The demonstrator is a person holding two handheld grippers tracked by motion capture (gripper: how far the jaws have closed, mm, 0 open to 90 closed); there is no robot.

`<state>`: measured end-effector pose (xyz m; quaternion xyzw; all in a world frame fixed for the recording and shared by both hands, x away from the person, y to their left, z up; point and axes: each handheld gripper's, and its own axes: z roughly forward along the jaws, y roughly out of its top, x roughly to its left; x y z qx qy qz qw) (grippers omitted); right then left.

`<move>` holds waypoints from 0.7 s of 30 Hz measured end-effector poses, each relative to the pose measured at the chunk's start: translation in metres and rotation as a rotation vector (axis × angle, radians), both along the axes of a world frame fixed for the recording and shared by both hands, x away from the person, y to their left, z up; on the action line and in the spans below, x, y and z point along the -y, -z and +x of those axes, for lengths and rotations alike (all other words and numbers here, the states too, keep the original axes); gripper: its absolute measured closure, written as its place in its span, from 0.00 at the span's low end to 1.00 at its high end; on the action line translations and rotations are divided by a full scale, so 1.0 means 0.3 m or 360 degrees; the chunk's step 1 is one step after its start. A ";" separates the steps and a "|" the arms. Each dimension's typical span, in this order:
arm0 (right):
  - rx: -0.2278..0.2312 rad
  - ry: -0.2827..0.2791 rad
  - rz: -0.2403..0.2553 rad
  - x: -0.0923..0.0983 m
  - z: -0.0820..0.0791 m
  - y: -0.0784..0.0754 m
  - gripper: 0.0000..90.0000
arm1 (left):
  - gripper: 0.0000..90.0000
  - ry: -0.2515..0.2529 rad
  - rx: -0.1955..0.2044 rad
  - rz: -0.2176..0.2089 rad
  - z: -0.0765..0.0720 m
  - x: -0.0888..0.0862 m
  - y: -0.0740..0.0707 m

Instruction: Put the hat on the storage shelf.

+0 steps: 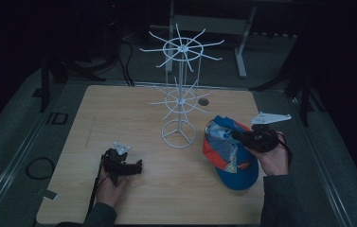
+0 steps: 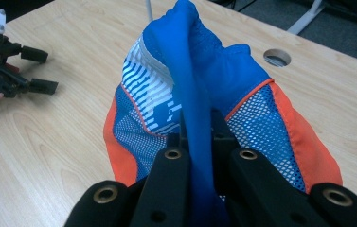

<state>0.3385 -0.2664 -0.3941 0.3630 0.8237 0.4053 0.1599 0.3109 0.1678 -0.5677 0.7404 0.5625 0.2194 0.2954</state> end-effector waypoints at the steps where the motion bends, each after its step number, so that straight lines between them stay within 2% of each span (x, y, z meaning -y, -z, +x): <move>1: 0.0000 0.0000 0.0000 0.000 0.000 0.000 0.99 | 0.03 0.0000 0.0000 0.0000 0.000 0.000 0.000; 21: 0.0052 0.0037 0.0059 0.055 -0.013 -0.060 0.99 | 0.03 0.0000 0.0001 0.0001 0.000 0.000 0.000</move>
